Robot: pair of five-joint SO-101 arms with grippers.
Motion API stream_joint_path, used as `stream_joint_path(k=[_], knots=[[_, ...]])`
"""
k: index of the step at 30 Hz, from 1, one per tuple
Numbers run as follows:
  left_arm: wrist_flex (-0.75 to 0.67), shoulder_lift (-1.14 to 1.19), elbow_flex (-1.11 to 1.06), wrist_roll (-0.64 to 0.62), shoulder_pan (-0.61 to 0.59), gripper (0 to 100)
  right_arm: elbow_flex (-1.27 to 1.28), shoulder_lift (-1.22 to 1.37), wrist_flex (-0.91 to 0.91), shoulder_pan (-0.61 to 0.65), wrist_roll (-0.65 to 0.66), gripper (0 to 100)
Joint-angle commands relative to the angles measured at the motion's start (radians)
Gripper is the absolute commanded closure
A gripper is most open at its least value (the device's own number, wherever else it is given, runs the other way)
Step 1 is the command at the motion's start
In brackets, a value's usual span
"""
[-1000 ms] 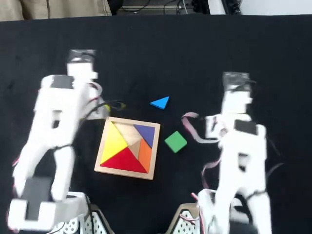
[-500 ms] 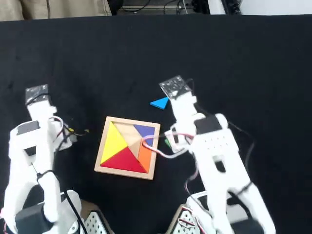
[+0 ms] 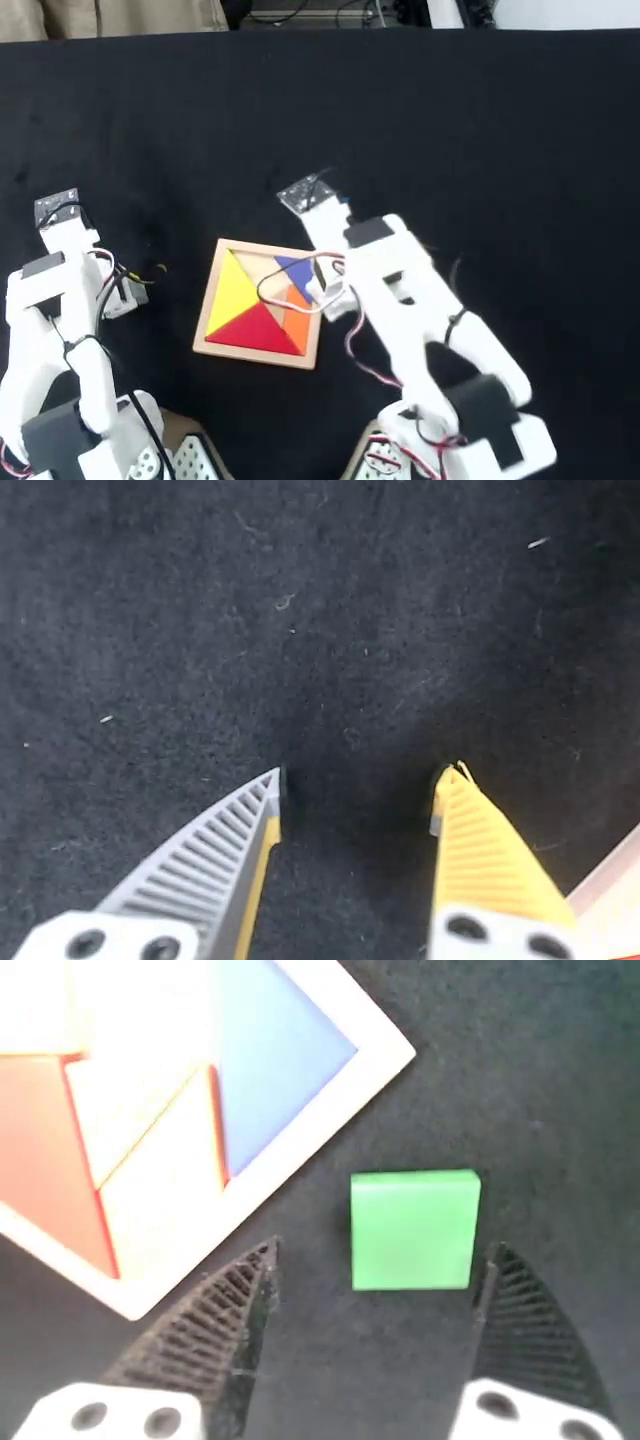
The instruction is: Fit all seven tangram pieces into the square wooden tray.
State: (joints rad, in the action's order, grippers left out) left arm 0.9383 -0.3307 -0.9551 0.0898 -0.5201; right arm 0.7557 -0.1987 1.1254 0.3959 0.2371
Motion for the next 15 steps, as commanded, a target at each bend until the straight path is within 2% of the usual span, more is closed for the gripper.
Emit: stream_joint_path(k=[1,4,8,10,15], knots=[[-0.006,0.002,0.012,0.009,-0.012,75,-0.022,0.059,-0.041,-0.058,0.031,69.0],[-0.008,0.009,0.015,0.012,-0.015,75,-0.027,0.125,-0.063,-0.087,0.034,69.1],[0.003,0.011,0.012,0.109,-0.016,75,-0.021,0.185,-0.063,-0.100,0.118,69.1],[0.003,0.011,0.010,0.114,-0.016,75,-0.021,0.205,-0.066,-0.107,0.135,69.4],[-0.005,0.011,0.012,0.114,-0.010,75,-0.028,0.193,-0.086,-0.103,0.133,84.1]])
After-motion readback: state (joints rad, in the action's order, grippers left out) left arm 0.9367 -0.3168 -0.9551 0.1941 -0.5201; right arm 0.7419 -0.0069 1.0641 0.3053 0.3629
